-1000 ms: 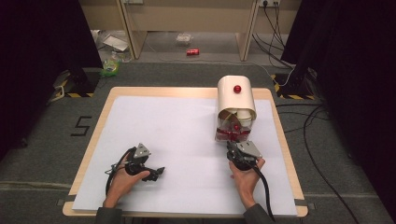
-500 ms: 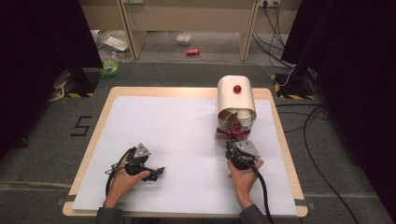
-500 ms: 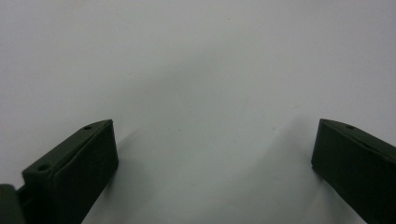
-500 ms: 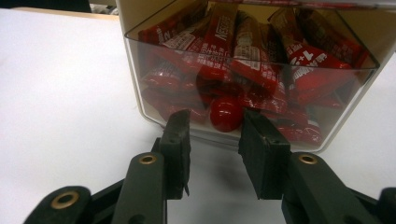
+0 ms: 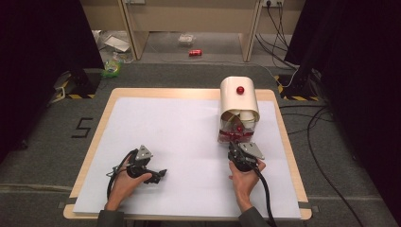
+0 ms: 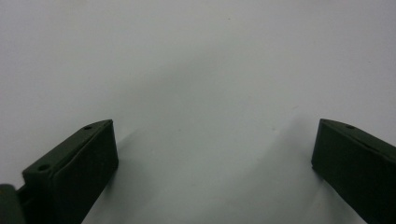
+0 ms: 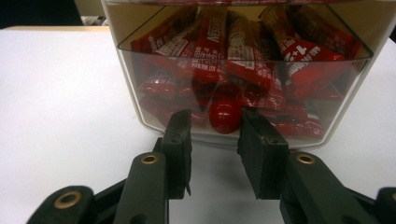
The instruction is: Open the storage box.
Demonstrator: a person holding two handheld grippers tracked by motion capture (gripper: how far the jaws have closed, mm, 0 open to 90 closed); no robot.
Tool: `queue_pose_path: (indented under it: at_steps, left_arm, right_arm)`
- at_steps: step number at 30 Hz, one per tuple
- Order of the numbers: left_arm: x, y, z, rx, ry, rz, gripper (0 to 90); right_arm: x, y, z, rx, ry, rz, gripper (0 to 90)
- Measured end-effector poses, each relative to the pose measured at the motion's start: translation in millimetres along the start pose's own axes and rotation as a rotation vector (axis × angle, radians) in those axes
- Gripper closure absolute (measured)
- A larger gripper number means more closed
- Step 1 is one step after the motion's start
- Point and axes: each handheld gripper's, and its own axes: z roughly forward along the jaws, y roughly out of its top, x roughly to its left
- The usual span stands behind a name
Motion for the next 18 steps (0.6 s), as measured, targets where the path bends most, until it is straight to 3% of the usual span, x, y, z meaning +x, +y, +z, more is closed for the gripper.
queue_pose_path:
  at_steps: [5,18]
  left_arm:
    - [0.0,0.0,0.0,0.000,0.000,0.000,0.0]
    - [-0.1,0.0,0.0,0.000,0.001,0.000,0.0]
  right_arm:
    - [4.5,-0.4,0.1,-0.011,-0.028,0.013,64.2]
    - [5.3,-1.0,-0.9,-0.037,-0.064,-0.012,70.7]
